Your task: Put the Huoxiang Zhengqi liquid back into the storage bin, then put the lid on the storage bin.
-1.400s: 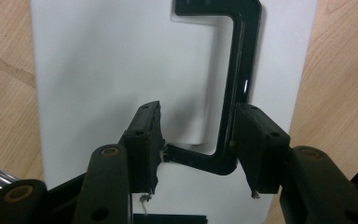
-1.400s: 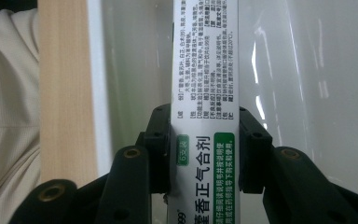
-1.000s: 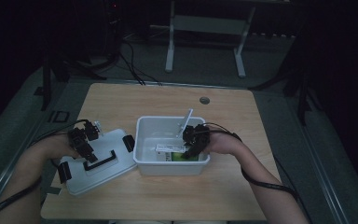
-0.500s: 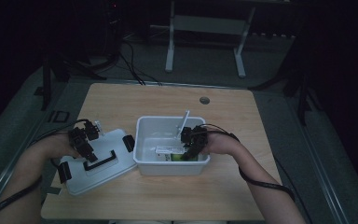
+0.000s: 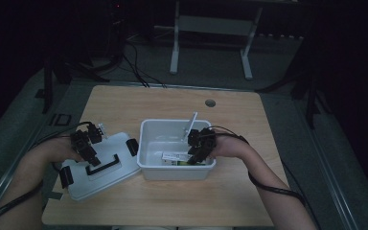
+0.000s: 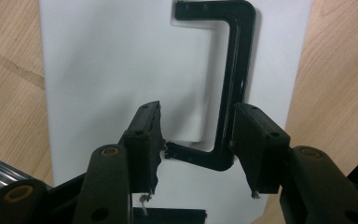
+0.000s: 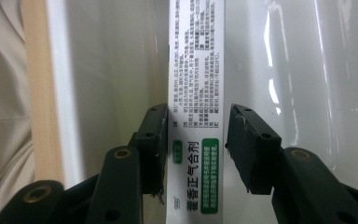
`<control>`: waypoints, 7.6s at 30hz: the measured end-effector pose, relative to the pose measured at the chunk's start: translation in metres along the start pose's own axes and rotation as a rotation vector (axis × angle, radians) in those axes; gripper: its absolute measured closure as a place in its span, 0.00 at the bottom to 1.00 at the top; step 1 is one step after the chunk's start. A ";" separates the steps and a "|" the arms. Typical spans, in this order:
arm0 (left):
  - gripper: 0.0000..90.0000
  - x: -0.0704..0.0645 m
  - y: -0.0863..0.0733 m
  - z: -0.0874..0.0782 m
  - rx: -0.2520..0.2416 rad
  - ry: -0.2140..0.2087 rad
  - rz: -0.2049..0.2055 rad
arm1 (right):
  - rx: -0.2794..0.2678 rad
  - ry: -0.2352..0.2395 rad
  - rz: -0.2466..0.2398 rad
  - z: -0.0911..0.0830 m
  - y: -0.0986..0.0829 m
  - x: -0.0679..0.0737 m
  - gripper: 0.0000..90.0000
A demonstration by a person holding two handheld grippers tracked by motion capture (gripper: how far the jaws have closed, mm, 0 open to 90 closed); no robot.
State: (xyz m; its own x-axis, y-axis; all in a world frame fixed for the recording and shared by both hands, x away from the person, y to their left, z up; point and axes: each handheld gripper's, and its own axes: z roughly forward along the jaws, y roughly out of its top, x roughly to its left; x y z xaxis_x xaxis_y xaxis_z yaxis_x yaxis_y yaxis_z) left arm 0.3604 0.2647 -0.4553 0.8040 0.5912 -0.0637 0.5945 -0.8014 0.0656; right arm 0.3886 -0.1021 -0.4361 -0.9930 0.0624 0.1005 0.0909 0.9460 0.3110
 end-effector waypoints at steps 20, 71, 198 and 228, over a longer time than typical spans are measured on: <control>0.58 -0.001 0.000 -0.001 -0.005 -0.012 -0.007 | -0.221 -0.096 0.118 -0.054 -0.042 -0.011 0.42; 0.48 -0.036 0.005 0.020 -0.055 0.012 0.042 | -0.325 -0.211 0.363 -0.048 -0.148 -0.023 0.18; 0.94 -0.033 0.003 -0.136 -0.085 0.188 0.174 | -0.346 -0.173 0.420 -0.025 -0.180 -0.026 0.20; 0.93 -0.089 0.122 -0.134 -0.101 0.155 0.424 | -0.336 -0.177 0.404 -0.020 -0.177 -0.025 0.20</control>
State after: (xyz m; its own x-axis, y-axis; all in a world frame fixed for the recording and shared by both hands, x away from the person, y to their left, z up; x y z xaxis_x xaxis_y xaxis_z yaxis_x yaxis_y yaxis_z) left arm 0.3630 0.1263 -0.3079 0.9643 0.2256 0.1388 0.2045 -0.9671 0.1511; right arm 0.3986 -0.2777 -0.4751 -0.8690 0.4795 0.1226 0.4576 0.6842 0.5679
